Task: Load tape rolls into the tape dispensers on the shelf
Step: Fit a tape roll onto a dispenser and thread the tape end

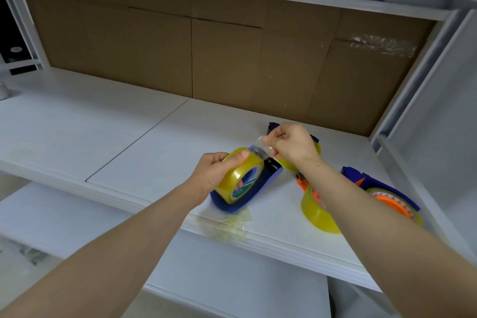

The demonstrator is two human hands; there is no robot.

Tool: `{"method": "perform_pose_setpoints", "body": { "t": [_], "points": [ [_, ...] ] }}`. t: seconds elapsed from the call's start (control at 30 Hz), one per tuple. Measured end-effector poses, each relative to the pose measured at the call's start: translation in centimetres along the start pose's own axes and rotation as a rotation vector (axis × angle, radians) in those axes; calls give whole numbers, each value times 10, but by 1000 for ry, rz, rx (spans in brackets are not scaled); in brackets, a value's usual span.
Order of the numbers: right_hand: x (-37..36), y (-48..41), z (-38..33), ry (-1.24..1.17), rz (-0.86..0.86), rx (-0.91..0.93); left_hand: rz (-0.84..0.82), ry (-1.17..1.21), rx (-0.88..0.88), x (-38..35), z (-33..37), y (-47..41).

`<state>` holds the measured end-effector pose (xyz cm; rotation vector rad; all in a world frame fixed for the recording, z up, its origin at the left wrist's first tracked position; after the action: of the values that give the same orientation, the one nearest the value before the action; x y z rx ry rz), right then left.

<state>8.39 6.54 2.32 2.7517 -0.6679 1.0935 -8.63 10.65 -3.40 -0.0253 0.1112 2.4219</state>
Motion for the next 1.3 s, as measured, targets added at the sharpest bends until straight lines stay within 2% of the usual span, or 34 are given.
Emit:
{"method": "perform_pose_setpoints", "body": {
  "t": [0.17,0.37,0.63,0.9,1.03,1.1,1.3],
  "points": [
    [-1,-6,11,68,-52,-113,-8,13,41,5,-1,-1],
    [-8,3,27,-181,-104,-219,-29,30,29,8,-4,0],
    [-13,21,44,-376,-23,-310,26,-1,37,4,0,2],
    [-17,48,47,-388,135,-229,102,-43,58,-3,5,-1],
    [-25,57,52,-493,142,-272,127,-52,64,-3,4,-2],
    [-28,59,54,-497,114,-304,127,-60,56,-5,5,-3],
    [-27,52,53,-419,-118,-441,119,-76,27,-10,7,-1]
  ]
}}
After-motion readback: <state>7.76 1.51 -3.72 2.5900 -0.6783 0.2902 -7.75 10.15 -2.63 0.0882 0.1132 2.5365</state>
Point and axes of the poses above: each hand's wrist, its own y-axis away from the middle knuckle, its own x-axis out of the back of the hand, z = x × y, the point moved 5 cm from there along -y, towards the middle knuckle, and after that the axes turned 8 degrees about -z, right-handed, at the moved point
